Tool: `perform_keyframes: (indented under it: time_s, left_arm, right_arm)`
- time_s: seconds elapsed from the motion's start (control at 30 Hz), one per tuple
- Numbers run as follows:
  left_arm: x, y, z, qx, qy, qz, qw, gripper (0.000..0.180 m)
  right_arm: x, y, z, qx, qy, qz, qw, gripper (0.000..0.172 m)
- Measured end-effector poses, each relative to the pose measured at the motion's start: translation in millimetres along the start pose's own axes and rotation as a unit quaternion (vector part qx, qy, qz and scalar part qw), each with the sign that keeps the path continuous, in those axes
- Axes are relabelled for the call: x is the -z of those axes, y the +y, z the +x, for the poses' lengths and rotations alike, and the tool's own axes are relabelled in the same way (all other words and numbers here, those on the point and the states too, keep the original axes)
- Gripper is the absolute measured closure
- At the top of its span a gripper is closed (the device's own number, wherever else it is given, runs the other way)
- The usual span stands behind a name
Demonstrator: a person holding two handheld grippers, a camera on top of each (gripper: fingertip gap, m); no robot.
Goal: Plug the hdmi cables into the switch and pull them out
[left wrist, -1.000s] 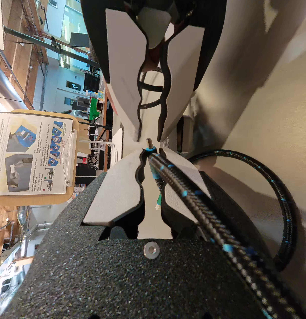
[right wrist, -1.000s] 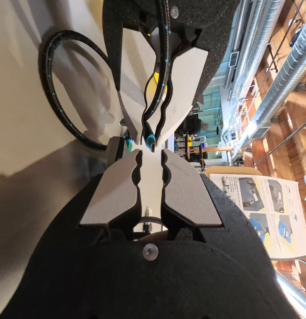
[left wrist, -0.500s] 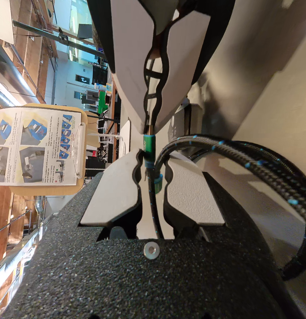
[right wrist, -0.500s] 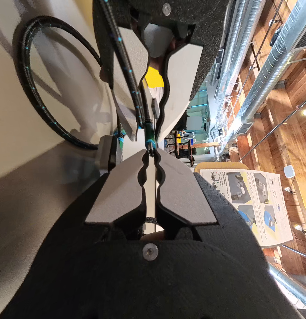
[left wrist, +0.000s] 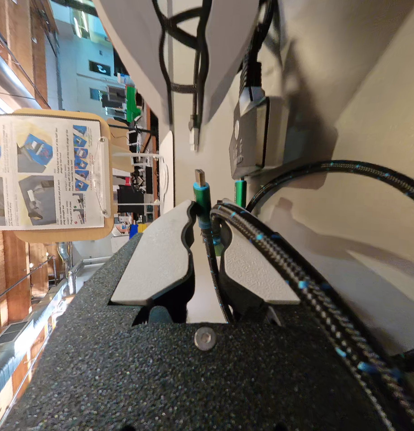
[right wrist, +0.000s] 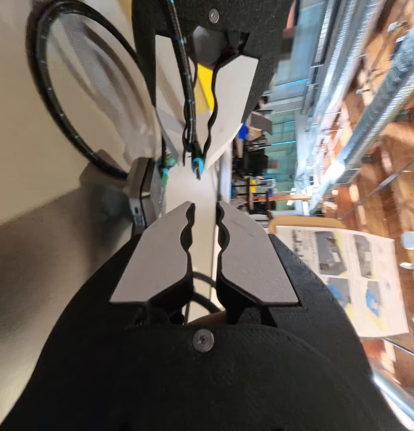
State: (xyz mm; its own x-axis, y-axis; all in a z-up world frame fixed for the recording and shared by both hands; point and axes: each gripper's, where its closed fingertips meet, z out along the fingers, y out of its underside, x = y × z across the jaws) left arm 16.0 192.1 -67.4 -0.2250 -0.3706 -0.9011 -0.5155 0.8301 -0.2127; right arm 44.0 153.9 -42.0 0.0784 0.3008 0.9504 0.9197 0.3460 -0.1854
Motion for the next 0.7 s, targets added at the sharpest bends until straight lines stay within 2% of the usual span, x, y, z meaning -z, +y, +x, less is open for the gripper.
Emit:
perform_keyframes:
  time_s: [0.17, 0.37, 0.43, 0.6, 0.7]
  left_arm:
    - [-1.6, 8.0, 8.0, -0.021, 0.023, -0.045, 0.998, 0.165]
    - [2.4, 21.1, 9.6, -0.062, 0.031, -0.135, 0.988, 0.165]
    - [1.6, 22.7, 14.3, -0.06, 0.043, -0.146, 0.986, 0.165]
    - [-3.3, 25.9, 24.6, -0.059, 0.063, -0.149, 0.985, 0.162]
    - [-4.1, 34.6, 25.3, -0.043, 0.073, -0.162, 0.983, 0.162]
  right_arm:
    - [14.9, 20.6, -23.1, -0.053, -0.133, -0.037, 0.989, 0.136]
    - [4.1, 27.7, -47.4, -0.019, -0.172, -0.111, 0.979, 0.106]
    - [-2.4, 28.0, -54.1, -0.003, -0.173, -0.128, 0.977, 0.106]
    - [-16.5, 30.3, -52.6, 0.007, -0.137, -0.142, 0.98, 0.126]
    - [-18.1, 37.7, -54.6, -0.012, -0.144, -0.16, 0.977, 0.126]
